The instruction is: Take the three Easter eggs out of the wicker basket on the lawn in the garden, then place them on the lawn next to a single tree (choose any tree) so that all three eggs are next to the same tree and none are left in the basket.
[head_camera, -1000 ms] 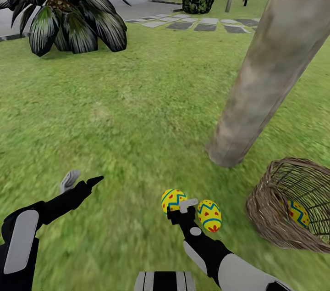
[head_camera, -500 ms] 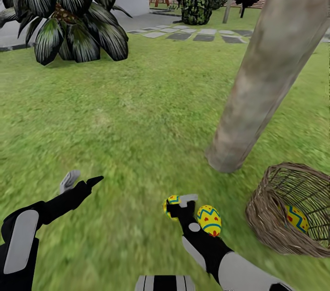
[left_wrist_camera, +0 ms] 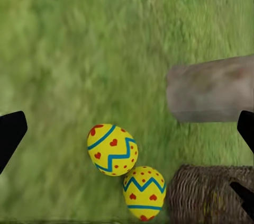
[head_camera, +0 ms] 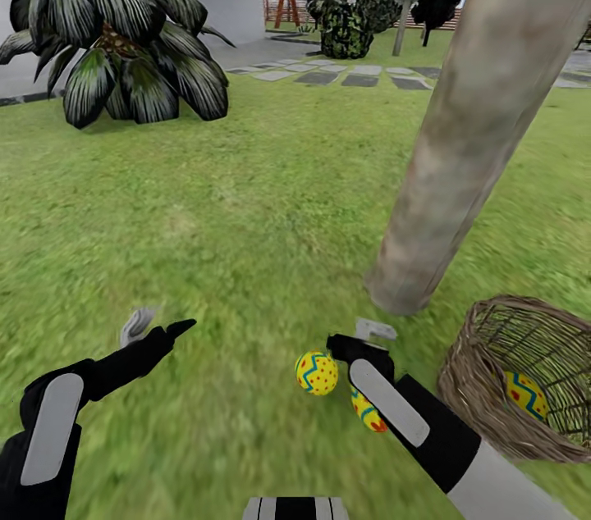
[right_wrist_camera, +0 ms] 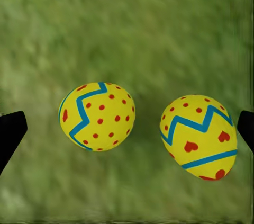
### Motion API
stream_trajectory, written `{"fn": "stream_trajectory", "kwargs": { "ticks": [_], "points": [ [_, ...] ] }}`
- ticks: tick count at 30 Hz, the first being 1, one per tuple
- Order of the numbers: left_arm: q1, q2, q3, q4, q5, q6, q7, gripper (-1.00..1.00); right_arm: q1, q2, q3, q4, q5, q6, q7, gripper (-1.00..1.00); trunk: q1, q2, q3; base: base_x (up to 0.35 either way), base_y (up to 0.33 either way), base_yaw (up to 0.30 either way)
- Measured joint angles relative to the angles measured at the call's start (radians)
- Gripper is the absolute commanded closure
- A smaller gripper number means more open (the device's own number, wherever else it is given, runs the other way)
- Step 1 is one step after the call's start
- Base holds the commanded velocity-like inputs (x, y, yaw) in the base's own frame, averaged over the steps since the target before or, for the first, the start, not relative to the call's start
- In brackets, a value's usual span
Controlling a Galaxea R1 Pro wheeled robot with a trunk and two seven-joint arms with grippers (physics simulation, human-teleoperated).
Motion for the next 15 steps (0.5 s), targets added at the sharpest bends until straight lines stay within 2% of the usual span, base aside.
{"fn": "stream_trajectory", "kwargs": {
  "ticks": [5,6,7,8,10,12,15],
  "points": [
    [0.0,0.0,-0.004,0.01,0.0,-0.002,0.0,-1.0,0.008,0.004,0.05,-0.016,-0.001,0.0,-0.012,-1.0,0.0,0.0,0.0,-0.065,-0.008,-0.25],
    [0.0,0.0,-0.004,0.011,0.0,-0.003,0.0,-1.0,0.009,0.005,0.083,-0.018,0.001,-0.002,-0.013,-1.0,0.0,0.0,0.0,-0.231,-0.047,-0.204],
    [0.0,0.0,-0.004,0.011,0.0,-0.003,0.0,-1.0,0.009,0.005,0.097,-0.018,0.003,-0.002,-0.013,-1.0,0.0,0.0,0.0,-0.292,-0.097,-0.087],
    [0.0,0.0,-0.006,0.011,0.0,-0.003,0.0,-1.0,0.009,0.007,0.14,-0.021,0.005,-0.005,-0.012,-1.0,0.001,0.0,0.0,-0.301,-0.128,-0.056],
    [0.0,0.0,-0.011,0.012,0.001,-0.004,0.0,-1.0,0.009,0.007,0.173,-0.028,0.007,-0.007,-0.009,-1.0,0.001,0.0,0.0,-0.287,-0.176,-0.029],
    [0.0,0.0,-0.018,0.012,0.001,-0.004,0.0,-1.0,0.009,0.007,0.196,-0.033,0.009,-0.008,-0.005,-1.0,0.0,0.0,0.0,-0.164,-0.225,-0.008],
    [0.0,0.0,-0.019,0.013,0.001,-0.004,0.0,-1.0,0.009,0.007,0.2,-0.033,0.01,-0.008,-0.004,-1.0,0.0,0.0,0.0,-0.072,-0.138,-0.003]
  ]
}}
